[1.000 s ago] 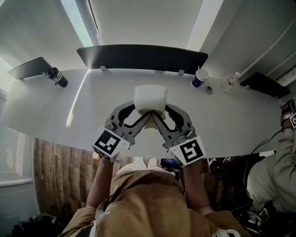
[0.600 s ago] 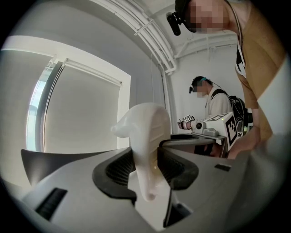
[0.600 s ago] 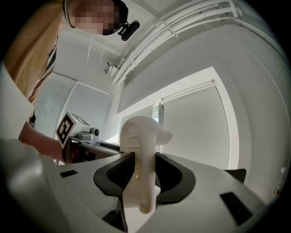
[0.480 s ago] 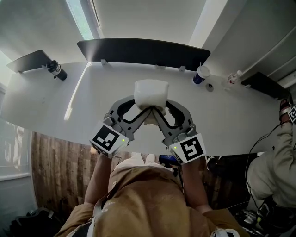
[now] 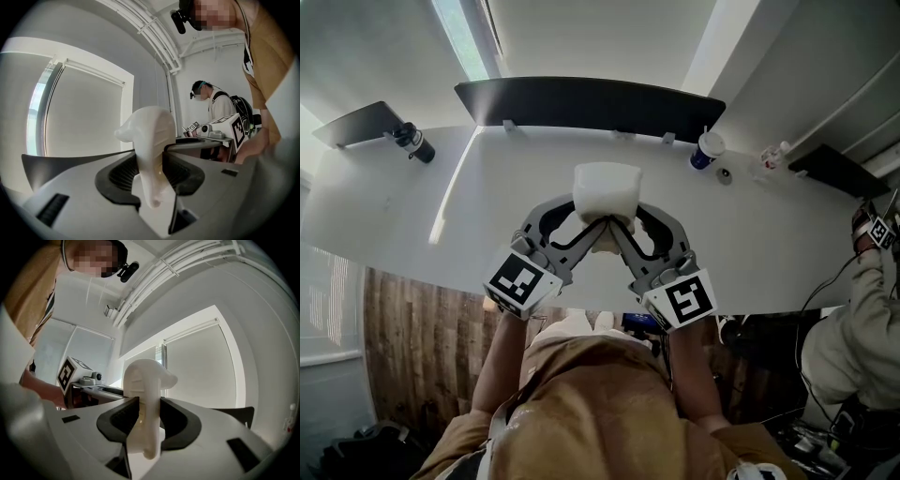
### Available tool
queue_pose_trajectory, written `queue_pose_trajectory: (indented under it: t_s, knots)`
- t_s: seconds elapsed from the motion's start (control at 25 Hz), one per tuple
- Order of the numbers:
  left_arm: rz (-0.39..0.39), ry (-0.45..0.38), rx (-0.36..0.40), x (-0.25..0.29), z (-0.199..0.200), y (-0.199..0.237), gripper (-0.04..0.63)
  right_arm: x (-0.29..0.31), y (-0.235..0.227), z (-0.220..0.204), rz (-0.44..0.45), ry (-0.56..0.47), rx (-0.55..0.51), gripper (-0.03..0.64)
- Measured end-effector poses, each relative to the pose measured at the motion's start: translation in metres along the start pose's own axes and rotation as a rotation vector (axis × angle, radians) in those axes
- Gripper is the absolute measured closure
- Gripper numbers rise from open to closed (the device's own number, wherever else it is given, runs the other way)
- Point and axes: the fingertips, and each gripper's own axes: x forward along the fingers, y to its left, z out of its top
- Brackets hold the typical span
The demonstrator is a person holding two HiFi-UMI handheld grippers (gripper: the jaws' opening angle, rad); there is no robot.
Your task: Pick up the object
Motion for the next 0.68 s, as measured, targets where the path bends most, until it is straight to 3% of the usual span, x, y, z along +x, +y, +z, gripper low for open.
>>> queue_pose_trajectory:
  t_s: [0.68]
  knots:
    - [-0.019,0.058,0.006,-0.0006,-0.0062,-0.0054,0.420,-0.0013,-0.0010,-0.0092,0.020,-0.002,0.015,0.469]
